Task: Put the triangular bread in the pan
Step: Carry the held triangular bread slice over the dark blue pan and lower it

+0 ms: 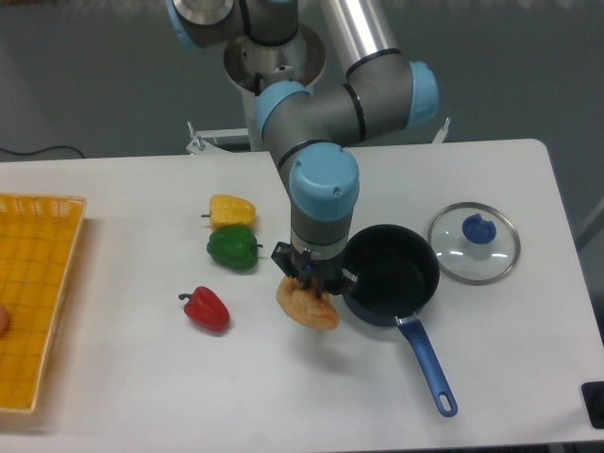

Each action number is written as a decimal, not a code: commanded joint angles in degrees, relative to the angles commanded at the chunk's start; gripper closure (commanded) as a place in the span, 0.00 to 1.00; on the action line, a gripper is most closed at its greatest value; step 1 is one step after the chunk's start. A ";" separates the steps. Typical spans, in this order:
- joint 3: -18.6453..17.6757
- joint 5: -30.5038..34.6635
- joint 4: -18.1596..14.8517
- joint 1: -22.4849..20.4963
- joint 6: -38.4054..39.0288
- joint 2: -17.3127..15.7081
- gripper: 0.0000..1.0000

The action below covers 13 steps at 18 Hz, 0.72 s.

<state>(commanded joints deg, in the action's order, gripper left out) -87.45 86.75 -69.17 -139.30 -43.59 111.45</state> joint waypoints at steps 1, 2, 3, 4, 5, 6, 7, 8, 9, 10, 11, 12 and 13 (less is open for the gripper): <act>-0.44 0.00 0.17 0.00 -0.09 -0.09 0.73; -0.61 0.09 0.09 -0.09 -0.35 -0.09 0.73; -0.62 0.09 0.09 -0.18 -0.96 -0.09 0.73; -0.62 0.09 0.09 -0.70 -1.58 -0.09 0.73; -0.62 0.09 0.26 -1.05 -1.84 -0.09 0.73; -0.62 0.17 0.52 -1.23 -2.11 -0.09 0.73; -0.62 0.52 0.53 -1.50 -2.46 -0.18 0.73; -0.62 1.05 0.35 -2.02 -2.72 -0.27 0.73; -0.62 1.49 0.18 -2.29 -3.33 -0.61 0.73; -0.62 1.76 0.17 -2.46 -4.21 -0.79 0.73; -0.62 1.84 0.17 -2.64 -5.09 -0.88 0.73; -0.62 1.85 0.17 -3.25 -5.62 -0.88 0.73; -0.70 2.11 0.17 -3.69 -6.06 -0.88 0.73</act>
<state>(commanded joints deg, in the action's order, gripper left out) -88.15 88.85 -68.99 -142.99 -49.65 110.57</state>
